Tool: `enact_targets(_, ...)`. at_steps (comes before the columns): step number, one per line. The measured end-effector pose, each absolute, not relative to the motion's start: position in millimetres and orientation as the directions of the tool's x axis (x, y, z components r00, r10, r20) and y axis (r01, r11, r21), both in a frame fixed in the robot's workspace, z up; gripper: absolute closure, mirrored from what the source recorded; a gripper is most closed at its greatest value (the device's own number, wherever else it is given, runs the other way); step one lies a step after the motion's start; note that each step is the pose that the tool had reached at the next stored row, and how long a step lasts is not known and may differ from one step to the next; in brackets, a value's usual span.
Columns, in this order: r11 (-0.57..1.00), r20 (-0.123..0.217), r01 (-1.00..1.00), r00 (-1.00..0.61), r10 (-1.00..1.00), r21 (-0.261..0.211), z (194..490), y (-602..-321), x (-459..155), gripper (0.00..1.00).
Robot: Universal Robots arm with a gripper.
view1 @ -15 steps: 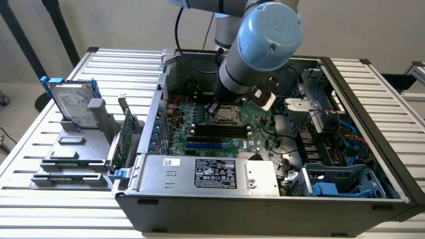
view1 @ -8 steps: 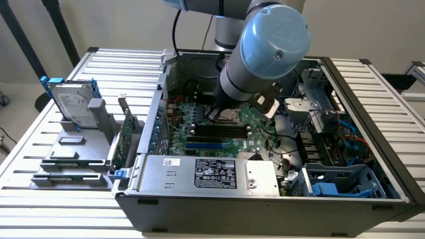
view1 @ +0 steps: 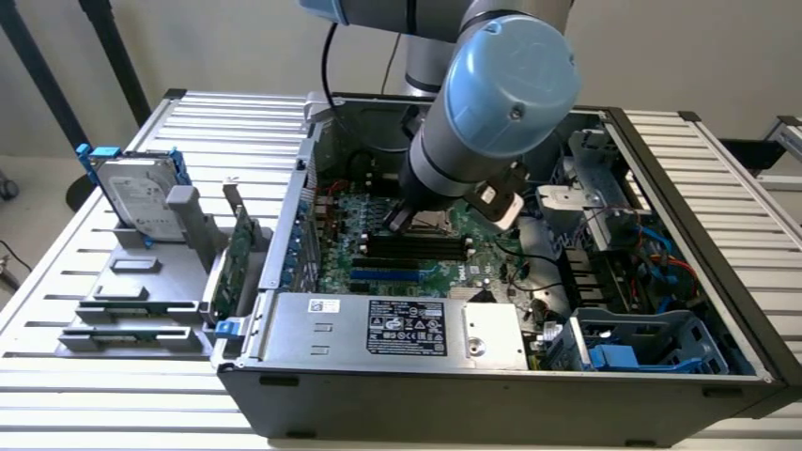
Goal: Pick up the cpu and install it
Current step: 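Install the second cpu locking lever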
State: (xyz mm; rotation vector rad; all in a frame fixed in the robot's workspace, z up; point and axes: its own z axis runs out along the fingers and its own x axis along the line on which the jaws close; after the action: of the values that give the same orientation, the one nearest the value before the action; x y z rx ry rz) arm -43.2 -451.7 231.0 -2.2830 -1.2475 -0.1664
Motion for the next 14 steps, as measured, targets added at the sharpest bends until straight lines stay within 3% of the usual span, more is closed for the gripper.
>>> enact_targets(14, -0.453, 0.345, 0.803, 0.582, 0.736, -0.388, 213.4, -450.4, -54.6, 0.89)
